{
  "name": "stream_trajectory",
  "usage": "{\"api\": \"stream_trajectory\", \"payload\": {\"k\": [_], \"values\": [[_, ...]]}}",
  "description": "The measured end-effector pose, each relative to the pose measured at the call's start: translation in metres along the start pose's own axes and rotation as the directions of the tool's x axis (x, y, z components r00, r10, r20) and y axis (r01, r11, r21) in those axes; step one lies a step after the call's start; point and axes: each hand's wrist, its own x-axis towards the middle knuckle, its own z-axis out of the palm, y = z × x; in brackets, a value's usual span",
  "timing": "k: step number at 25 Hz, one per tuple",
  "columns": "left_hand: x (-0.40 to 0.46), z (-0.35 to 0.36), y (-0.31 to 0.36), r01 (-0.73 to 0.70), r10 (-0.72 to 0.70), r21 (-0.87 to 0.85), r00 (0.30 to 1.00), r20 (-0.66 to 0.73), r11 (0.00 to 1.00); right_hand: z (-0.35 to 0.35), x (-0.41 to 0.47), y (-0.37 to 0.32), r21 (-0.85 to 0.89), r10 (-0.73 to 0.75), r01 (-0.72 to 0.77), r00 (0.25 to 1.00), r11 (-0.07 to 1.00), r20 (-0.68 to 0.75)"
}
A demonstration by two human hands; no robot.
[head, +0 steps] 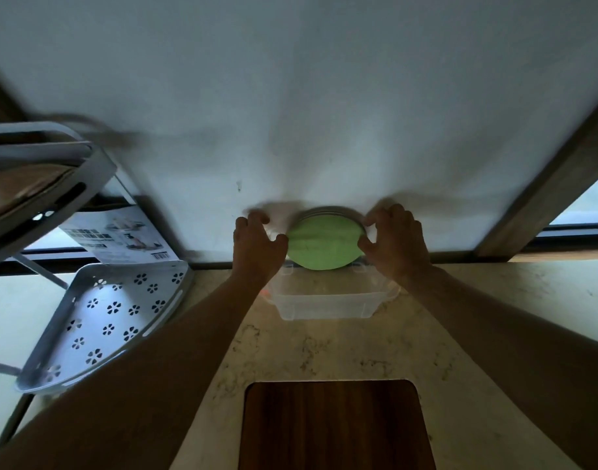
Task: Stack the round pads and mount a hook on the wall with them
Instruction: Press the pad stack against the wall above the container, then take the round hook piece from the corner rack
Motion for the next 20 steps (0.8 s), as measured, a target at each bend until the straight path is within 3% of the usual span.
{"api": "stream_trajectory", "payload": {"k": [5,12,20], "values": [[-0.009,-0.028,-0.003,-0.057,0.058,0.109,0.998,-0.002,0.992,-0.024,-0.007,-0.017,-0.004,-0.024,0.025,0.997,1.0,0.067],[-0.047,-0.104,0.02,-0.125,0.128,0.172,0.992,-0.004,0.977,-0.07,-0.041,-0.094,0.234,-0.108,0.063,0.977,0.97,0.183],[-0.107,-0.227,0.047,-0.194,0.228,0.208,0.961,-0.158,0.959,-0.127,-0.084,-0.203,0.361,-0.209,0.142,0.965,0.922,0.155]]}}
